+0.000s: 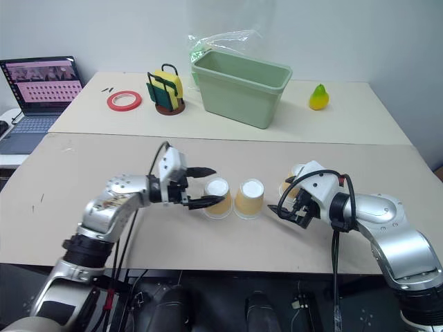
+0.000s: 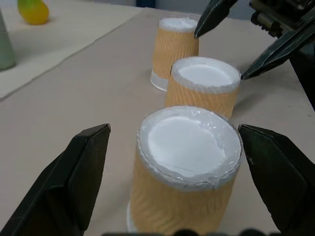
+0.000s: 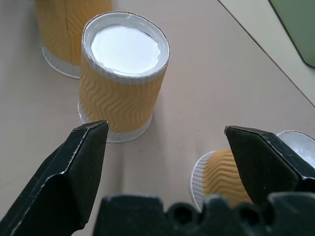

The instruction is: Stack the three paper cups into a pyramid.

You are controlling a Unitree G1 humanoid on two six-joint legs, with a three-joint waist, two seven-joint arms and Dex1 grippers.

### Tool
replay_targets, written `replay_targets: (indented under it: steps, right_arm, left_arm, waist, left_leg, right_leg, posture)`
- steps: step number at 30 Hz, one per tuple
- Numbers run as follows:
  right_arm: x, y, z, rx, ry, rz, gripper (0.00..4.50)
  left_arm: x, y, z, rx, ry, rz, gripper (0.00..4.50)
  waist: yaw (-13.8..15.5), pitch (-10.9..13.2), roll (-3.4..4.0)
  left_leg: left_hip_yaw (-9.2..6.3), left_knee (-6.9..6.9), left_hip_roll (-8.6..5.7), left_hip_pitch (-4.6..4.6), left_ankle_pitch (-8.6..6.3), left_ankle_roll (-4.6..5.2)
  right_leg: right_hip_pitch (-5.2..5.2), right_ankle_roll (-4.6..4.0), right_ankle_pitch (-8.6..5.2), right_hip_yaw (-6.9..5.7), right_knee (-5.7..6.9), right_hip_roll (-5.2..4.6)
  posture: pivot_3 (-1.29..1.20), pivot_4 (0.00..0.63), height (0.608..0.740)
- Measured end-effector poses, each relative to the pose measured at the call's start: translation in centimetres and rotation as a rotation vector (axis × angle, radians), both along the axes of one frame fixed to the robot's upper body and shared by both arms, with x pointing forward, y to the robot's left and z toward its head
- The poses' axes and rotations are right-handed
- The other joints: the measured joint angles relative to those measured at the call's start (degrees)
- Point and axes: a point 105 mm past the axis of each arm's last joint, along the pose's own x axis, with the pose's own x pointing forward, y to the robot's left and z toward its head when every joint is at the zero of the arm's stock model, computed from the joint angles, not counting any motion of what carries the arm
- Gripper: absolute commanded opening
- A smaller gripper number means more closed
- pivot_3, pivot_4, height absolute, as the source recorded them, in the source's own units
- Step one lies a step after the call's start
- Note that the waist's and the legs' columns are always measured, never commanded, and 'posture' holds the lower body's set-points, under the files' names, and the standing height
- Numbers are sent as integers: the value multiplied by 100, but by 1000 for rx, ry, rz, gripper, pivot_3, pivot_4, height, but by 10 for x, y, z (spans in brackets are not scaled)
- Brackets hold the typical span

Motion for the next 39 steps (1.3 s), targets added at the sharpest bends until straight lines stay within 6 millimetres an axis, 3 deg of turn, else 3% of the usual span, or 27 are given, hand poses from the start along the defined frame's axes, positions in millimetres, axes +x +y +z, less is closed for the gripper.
replay_targets:
  steps: [3, 7, 9, 11, 13, 17, 22, 28, 39]
  right_arm:
    - [-2, -3, 5, 9, -2, 1, 4500]
    - [-15, -12, 35, 94, -29, 18, 4500]
    - [-26, -19, 47, 138, -23, 17, 4500]
    - [-33, -29, 43, 125, 12, -3, 4500]
    - [-35, -43, 24, 74, 87, -66, 4500]
    - [-15, -78, -17, -38, 158, -257, 4500]
    - [19, -84, -32, -28, 130, -332, 4500]
    - [45, -70, -17, -6, 74, -285, 4500]
    - [73, -49, -7, 143, 77, -252, 4500]
  left_arm:
    - [-10, 13, 16, -3, 7, -14, 4437]
    - [-28, 29, 47, -31, 7, -35, 4437]
    - [-34, 26, 51, -45, 29, -56, 4437]
    - [-38, 24, 51, -51, 38, -66, 4437]
    - [-40, 24, 50, -46, 49, -63, 4437]
    - [-44, 23, 51, -40, 52, -67, 4437]
    - [-46, 22, 52, -40, 50, -70, 4437]
    - [-44, 23, 52, -35, 40, -46, 4437]
    - [-41, 24, 49, -32, 42, -10, 4437]
  waist:
    - [5, 1, 0]
    - [25, 8, 3]
    - [57, 8, 3]
    - [71, 9, 1]
    - [63, 9, 0]
    - [2, 9, 0]
    - [-62, 12, 4]
    - [-32, 17, 9]
    - [12, 18, 9]
  left_leg:
    - [0, 1, 0, -2, 0, 0]
    - [-2, 1, 0, 5, -1, 1]
    - [-6, 4, -1, 10, -1, 1]
    - [-7, 5, -1, 20, -1, 1]
    - [-7, 6, -1, 41, -1, 1]
    - [-4, 6, 0, 75, -2, 1]
    - [-3, -4, -1, 77, -4, 4]
    - [-2, -4, -2, 66, -10, 12]
    - [-1, -1, -2, 66, -10, 11]
  right_leg:
    - [-2, -1, -1, 0, 0, 0]
    - [11, -1, -7, -3, -1, -1]
    - [24, -14, -19, -4, -5, -1]
    - [39, -10, -26, -5, -13, -1]
    - [58, 2, -34, -3, -15, -1]
    - [77, 8, -38, -1, -15, -1]
    - [73, 4, -42, 1, -11, 2]
    - [71, -2, -40, 0, -9, 1]
    - [72, 0, -48, 0, -7, 1]
  posture:
    - [0, 150, 656]
    - [0, 150, 656]
    - [0, 150, 656]
    - [0, 150, 656]
    - [0, 150, 656]
    - [0, 150, 656]
    - [0, 150, 656]
    - [0, 150, 656]
    - [0, 150, 656]
